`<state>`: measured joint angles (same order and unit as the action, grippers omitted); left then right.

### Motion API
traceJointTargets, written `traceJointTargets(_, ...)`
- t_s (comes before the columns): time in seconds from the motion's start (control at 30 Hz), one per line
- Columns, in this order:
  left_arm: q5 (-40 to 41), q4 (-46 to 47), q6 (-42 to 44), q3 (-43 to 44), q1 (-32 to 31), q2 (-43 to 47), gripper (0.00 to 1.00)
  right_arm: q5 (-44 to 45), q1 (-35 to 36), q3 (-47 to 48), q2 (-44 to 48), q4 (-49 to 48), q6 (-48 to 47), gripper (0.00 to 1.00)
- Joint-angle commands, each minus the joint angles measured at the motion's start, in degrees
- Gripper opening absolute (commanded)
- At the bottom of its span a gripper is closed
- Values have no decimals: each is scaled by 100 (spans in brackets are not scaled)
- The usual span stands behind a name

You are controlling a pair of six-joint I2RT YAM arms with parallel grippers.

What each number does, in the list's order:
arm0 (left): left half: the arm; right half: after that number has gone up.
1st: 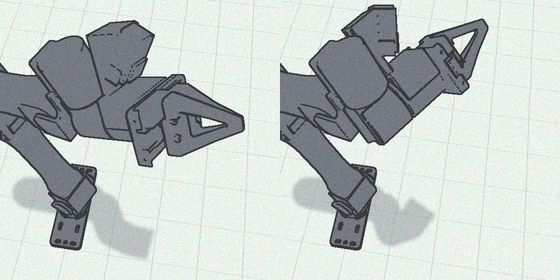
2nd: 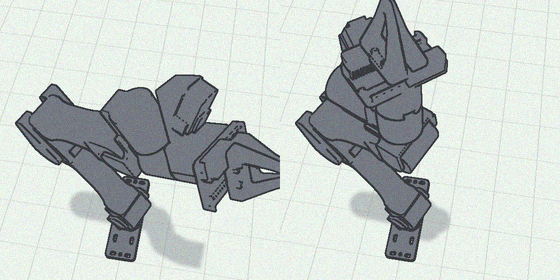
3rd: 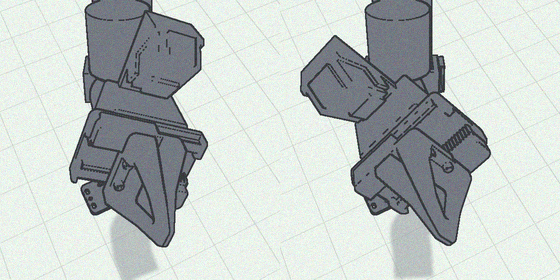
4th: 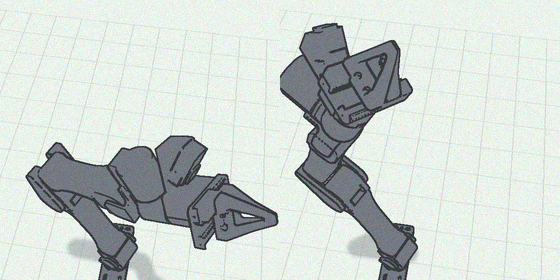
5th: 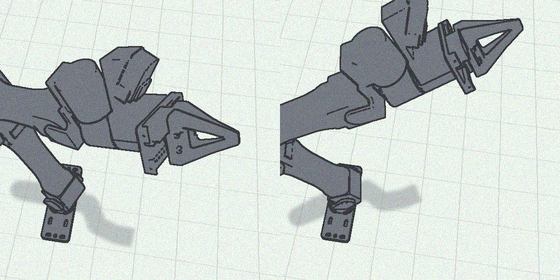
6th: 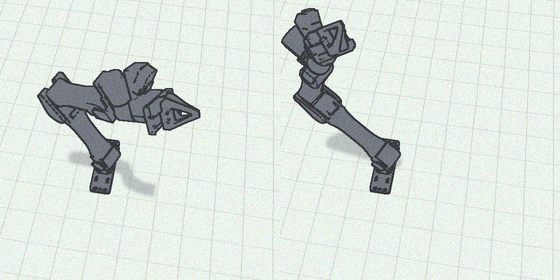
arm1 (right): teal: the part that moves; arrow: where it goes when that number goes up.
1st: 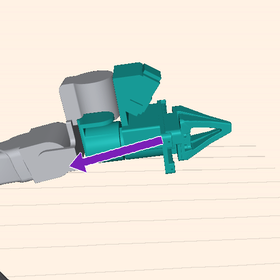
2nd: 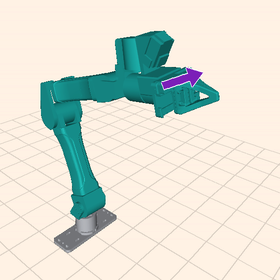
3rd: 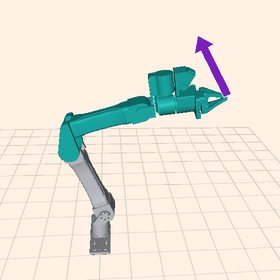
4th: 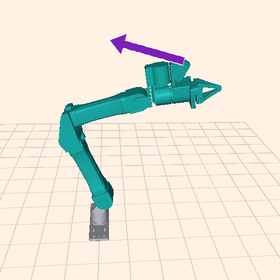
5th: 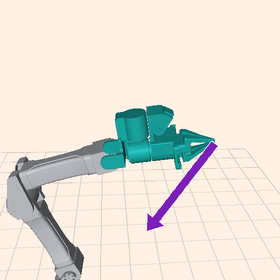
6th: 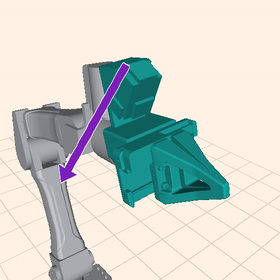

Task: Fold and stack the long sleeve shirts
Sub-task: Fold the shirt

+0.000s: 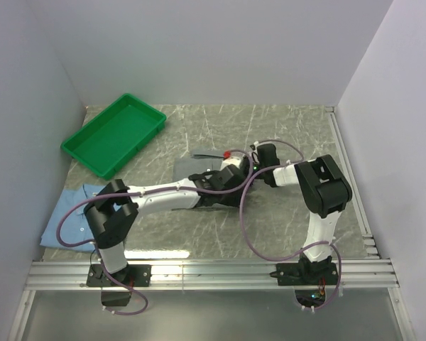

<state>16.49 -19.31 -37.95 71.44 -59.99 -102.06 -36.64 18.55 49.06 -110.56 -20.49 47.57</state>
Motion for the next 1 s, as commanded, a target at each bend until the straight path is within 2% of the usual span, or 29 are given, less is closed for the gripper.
traceJointTargets(0.0, -365, 103, -230, -296, 337, 546, 66, -114, -202, 463, 202, 799, -853, 0)
traceJointTargets(0.2, -813, 42, -362, -806, 839, 1073, 72, -572, -589, 1472, -17, 2486, -2171, 0)
traceJointTargets(0.47, -1367, -767, -2, -992, 2341, 1794, 77, -204, -914, 2959, -387, 5140, -4175, 0)
traceJointTargets(0.57, -1194, -925, 279, -948, 2991, 2259, 81, 244, -984, 3897, -501, 6090, -4791, 0)
traceJointTargets(0.7, -797, -961, 683, -956, 3808, 2515, 91, 596, -1019, 5041, -808, 7268, -5503, 0)
traceJointTargets(0.83, -393, -786, 886, -1184, 4144, 2770, 96, 1579, -1028, 6149, -1133, 8437, -5890, 0)
traceJointTargets(0.87, -227, -750, 912, -1263, 4153, 2884, 96, 2199, -1028, 6334, -1178, 8569, -5926, 0)
traceJointTargets(0.97, 56, -697, 921, -1396, 4162, 3016, 96, 3229, -1133, 6511, -837, 8465, -5848, 0)
